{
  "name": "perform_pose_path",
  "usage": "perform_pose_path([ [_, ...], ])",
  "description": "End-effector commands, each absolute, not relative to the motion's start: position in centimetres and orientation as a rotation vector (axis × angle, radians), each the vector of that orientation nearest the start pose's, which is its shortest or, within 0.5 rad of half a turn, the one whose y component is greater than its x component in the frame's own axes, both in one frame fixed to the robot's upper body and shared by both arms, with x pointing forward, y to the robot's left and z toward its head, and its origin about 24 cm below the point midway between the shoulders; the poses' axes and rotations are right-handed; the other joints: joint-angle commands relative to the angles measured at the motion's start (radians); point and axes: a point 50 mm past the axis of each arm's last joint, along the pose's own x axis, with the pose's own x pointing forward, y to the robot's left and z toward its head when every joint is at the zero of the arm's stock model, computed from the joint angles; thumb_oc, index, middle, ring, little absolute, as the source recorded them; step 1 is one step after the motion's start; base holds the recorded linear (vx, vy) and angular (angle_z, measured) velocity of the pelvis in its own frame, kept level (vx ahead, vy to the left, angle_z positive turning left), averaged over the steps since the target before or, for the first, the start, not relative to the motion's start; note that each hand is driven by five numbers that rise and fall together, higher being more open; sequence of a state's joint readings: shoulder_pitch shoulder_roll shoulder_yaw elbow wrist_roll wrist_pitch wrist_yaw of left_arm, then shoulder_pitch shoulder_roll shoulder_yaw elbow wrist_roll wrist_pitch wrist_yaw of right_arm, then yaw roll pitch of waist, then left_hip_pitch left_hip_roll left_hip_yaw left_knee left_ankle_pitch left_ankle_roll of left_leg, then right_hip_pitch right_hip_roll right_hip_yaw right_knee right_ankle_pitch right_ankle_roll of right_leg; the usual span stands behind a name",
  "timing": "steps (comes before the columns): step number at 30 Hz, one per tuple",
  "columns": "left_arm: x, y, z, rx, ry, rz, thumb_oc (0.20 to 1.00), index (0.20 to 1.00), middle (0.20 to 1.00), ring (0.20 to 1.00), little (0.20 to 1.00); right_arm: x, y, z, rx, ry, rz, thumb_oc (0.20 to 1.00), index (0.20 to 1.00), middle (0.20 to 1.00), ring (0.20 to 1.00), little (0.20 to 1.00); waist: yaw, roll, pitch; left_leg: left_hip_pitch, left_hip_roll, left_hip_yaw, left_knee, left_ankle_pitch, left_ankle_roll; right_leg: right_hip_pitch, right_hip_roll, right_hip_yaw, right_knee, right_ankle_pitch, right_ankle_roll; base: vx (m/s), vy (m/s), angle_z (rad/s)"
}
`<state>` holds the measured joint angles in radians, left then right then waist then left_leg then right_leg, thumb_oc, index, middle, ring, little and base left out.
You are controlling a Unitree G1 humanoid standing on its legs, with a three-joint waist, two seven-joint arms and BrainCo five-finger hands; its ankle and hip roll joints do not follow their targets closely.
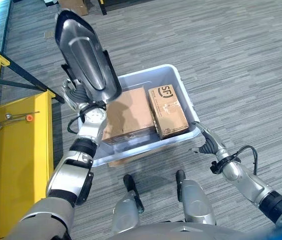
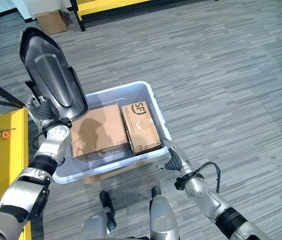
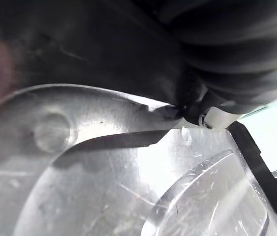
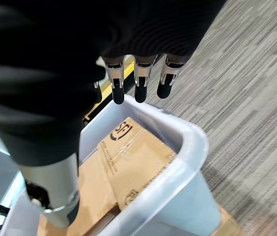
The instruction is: Move parts from the plastic box to the shelf.
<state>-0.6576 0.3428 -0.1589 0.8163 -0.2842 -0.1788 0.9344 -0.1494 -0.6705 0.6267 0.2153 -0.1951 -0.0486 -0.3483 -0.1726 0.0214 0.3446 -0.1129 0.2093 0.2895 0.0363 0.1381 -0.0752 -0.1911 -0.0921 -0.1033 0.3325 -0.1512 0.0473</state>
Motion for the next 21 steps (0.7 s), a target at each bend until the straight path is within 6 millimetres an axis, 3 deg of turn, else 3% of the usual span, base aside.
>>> perform_pose_path([
  [1,35.2,23.8,12.1,0.121,-0.279,0.863,0.2,0.2,0.2,0.2,0.2,25.0,-16.5,2.2,-0.867,-0.101,0.257,1.0,1.0,1.0,1.0,1.0,0.0,-0.081,0.005,0.023,0.018,-0.01,0.061,-0.076,-0.027,0.114,0.025,-0.058,-0.176,0.073,-0.013,0.0,0.0,0.0],
  [6,33.5,22.7,9.5,0.095,-0.268,0.814,0.2,0.2,0.2,0.2,0.2,24.6,-16.7,2.0,-0.853,-0.095,0.262,1.0,1.0,1.0,1.0,1.0,0.026,-0.067,0.0,0.034,0.017,-0.036,0.068,-0.059,-0.027,0.144,0.03,-0.079,-0.155,0.056,-0.021,-0.02,-0.064,0.03],
  [12,30.1,22.1,6.4,0.072,-0.216,0.789,0.2,0.2,0.2,0.2,0.2,24.0,-16.5,1.3,-0.86,-0.063,0.319,1.0,1.0,1.0,1.0,1.0,0.074,-0.033,-0.017,0.036,0.058,-0.072,0.042,0.055,-0.053,0.201,0.043,-0.126,-0.125,0.03,-0.036,0.04,-0.049,0.25],
  [14,29.6,22.3,5.9,0.072,-0.199,0.781,0.2,0.2,0.2,0.2,0.2,23.8,-16.5,1.0,-0.862,-0.044,0.326,1.0,1.0,1.0,1.0,1.0,0.075,-0.028,-0.023,0.044,0.075,-0.042,0.027,0.079,-0.061,0.218,0.037,-0.152,-0.127,0.03,-0.036,0.07,-0.007,0.4],
  [17,29.2,22.5,5.4,0.079,-0.179,0.759,0.2,0.2,0.2,0.2,0.2,23.3,-16.9,0.5,-0.87,-0.013,0.323,1.0,1.0,1.0,1.0,1.0,0.055,-0.031,-0.037,0.063,0.103,0.067,0.05,0.092,-0.084,0.257,0.012,-0.21,-0.133,0.022,-0.029,0.02,0.003,0.56],
  [18,29.3,22.6,5.4,0.089,-0.182,0.752,0.2,0.2,0.2,0.2,0.2,23.2,-17.0,0.3,-0.87,-0.006,0.318,1.0,1.0,1.0,1.0,1.0,0.046,-0.036,-0.04,0.069,0.111,0.099,0.079,0.081,-0.087,0.27,0.004,-0.23,-0.138,0.019,-0.029,-0.14,0.063,1.23],
  [19,29.2,22.8,5.6,0.101,-0.199,0.748,0.2,0.2,0.2,0.2,0.2,23.1,-17.2,0.2,-0.87,-0.005,0.313,1.0,1.0,1.0,1.0,1.0,0.035,-0.047,-0.053,0.091,0.117,0.157,0.143,0.022,-0.066,0.275,-0.013,-0.259,-0.15,0.026,-0.031,-0.2,0.093,1.07],
  [21,29.0,22.8,5.8,0.114,-0.224,0.742,0.2,0.2,0.2,0.2,0.2,23.2,-17.4,0.3,-0.867,-0.013,0.305,1.0,1.0,1.0,1.0,1.0,0.037,-0.059,-0.066,0.107,0.122,0.166,0.23,-0.004,-0.06,0.277,-0.02,-0.266,-0.169,0.033,-0.036,-0.23,0.124,0.6],
])
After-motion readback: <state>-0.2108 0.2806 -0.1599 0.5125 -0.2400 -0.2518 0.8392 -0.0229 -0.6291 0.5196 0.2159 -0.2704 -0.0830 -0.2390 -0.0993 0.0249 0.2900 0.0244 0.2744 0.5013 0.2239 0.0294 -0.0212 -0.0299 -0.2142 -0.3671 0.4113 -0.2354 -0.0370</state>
